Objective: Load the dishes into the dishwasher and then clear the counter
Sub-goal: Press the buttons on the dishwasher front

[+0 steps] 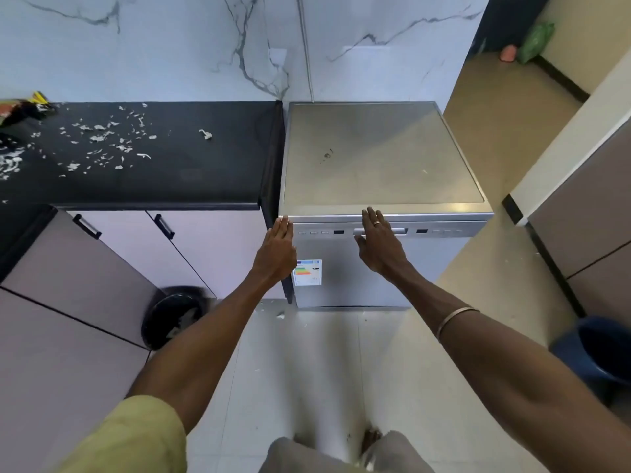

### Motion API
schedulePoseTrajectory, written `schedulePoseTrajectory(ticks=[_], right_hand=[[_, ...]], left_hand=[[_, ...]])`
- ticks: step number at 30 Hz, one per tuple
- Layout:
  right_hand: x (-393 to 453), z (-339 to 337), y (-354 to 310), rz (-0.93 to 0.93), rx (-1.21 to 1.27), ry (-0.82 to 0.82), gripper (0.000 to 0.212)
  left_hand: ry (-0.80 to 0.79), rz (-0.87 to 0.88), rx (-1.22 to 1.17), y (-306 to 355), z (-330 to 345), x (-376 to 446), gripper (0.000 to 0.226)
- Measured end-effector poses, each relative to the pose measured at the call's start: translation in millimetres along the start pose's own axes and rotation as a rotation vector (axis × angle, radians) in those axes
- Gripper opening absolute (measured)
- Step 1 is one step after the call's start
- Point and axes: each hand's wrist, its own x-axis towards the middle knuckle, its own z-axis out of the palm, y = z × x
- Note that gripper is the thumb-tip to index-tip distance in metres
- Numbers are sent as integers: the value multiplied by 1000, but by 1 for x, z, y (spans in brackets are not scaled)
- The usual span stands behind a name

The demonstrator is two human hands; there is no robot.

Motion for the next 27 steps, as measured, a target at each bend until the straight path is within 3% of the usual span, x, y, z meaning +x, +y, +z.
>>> schedulePoseTrajectory(ticks=[6,10,17,27], right_hand=[[6,51,17,-29,9,43,66],[11,83,31,-69,-28,110,67],[31,129,51,-117,-54,240,75],[44,143,72,-183,-17,422,84]], left_hand=[[197,42,60,-20,46,17,71],[296,63,52,-31,63,38,85],[333,92,121,-45,96,74,101],[505,54,158,-48,119,96,82]])
